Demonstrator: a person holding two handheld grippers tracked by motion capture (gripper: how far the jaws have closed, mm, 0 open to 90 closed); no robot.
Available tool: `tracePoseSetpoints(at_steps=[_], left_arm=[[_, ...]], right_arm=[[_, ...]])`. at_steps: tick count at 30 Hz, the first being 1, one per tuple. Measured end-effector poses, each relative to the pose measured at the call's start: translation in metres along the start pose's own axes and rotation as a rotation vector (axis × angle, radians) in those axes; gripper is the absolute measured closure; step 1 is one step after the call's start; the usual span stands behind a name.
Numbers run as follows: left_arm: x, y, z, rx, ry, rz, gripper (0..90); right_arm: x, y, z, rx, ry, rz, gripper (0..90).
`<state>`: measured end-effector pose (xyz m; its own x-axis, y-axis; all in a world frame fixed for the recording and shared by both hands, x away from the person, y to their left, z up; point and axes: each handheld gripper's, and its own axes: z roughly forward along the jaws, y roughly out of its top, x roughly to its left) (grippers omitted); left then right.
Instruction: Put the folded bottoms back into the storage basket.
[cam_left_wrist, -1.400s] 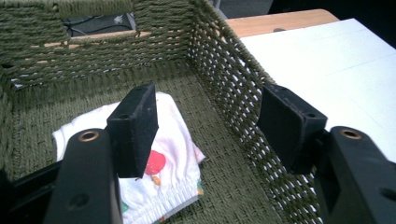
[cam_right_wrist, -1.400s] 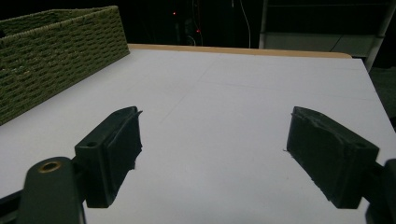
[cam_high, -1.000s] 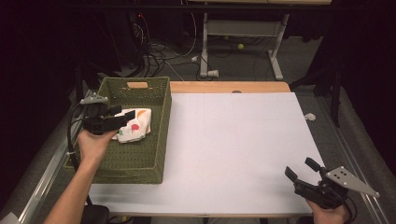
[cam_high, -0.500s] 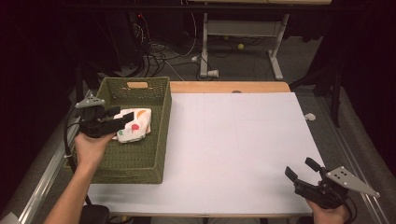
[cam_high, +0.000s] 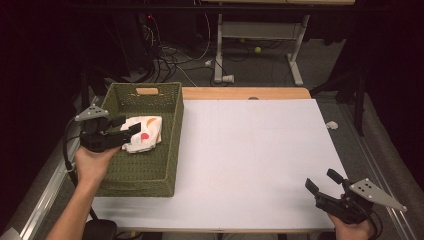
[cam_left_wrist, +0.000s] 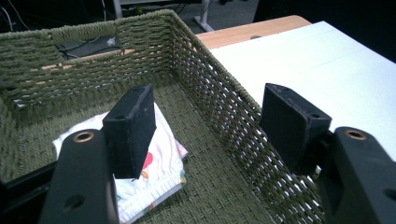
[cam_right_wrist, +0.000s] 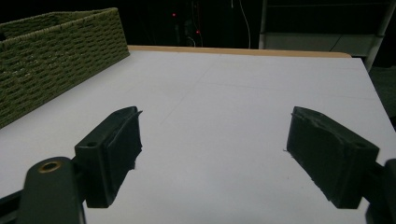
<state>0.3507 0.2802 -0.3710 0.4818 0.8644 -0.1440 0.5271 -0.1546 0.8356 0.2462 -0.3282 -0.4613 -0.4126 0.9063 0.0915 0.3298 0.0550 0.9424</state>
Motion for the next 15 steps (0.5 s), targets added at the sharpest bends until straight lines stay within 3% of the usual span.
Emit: tracePoseSetpoints(at_steps=[15], left_arm=[[-0.0078,-0.0049,-0.0111,-0.032,-0.015,0.008,33.3]], right_arm=[[-0.0003,0.0000,-0.0009,-0.008,0.002,0.003,18.4]])
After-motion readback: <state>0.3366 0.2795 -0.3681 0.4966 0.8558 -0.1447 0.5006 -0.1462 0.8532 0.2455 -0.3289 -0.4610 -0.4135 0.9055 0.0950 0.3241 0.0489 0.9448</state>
